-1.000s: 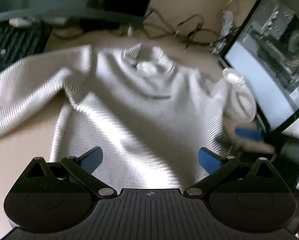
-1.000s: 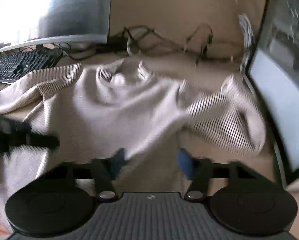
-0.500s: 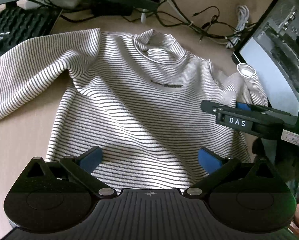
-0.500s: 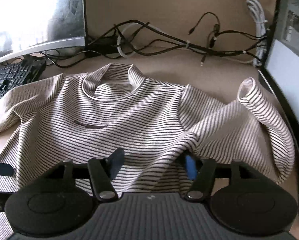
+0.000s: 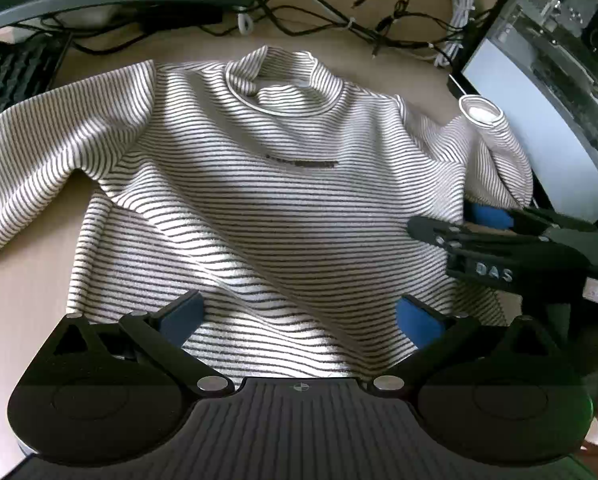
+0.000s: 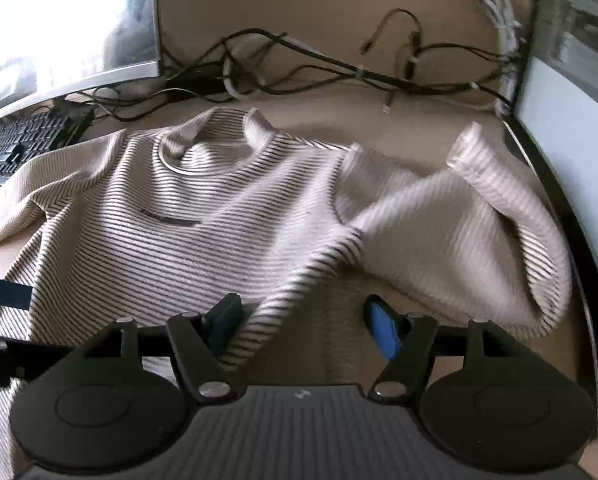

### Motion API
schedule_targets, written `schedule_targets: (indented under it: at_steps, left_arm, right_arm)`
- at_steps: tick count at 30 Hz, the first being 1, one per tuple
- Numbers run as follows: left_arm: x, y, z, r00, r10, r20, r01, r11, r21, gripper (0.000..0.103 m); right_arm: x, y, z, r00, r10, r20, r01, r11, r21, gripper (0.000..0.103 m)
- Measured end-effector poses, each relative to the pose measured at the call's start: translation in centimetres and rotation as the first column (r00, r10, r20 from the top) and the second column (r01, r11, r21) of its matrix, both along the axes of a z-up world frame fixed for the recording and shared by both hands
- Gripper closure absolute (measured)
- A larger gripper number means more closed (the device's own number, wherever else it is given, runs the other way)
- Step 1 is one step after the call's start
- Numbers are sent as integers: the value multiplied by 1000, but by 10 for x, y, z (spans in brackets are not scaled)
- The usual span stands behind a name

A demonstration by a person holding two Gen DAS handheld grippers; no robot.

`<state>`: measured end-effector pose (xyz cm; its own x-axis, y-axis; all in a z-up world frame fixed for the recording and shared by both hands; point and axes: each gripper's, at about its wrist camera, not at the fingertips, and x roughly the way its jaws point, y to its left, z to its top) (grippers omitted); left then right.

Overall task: Fold clothes
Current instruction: 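Move the right gripper to the sleeve cuff by the white computer case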

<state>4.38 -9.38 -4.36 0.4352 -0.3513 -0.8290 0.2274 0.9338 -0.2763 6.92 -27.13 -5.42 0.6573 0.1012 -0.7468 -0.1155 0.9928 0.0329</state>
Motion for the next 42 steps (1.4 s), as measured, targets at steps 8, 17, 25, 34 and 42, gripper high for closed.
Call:
schedule_targets:
  at_steps: [8, 17, 25, 34, 42]
  left_arm:
    - [-4, 16, 17, 998, 47, -30, -49, 994, -98, 0]
    - [-34, 3, 67, 997, -15, 75, 26, 988, -151, 0]
    - [-51, 6, 77, 991, -52, 125, 71, 986, -154, 0]
    - [-52, 14, 78, 992, -18, 125, 37, 988, -150, 0]
    - [-49, 19, 76, 994, 8, 108, 6, 991, -134, 0]
  right_arm:
    - [-16, 0, 17, 998, -65, 14, 65, 998, -2, 35]
    - [-59, -10, 62, 971, -152, 185, 204, 930, -305, 35]
    - [-49, -17, 73, 962, -150, 226, 238, 866, -439, 40]
    - [-10, -29, 70, 965, -132, 226, 226, 853, -471, 39]
    - [41, -32, 42, 975, -89, 203, 186, 828, -529, 40]
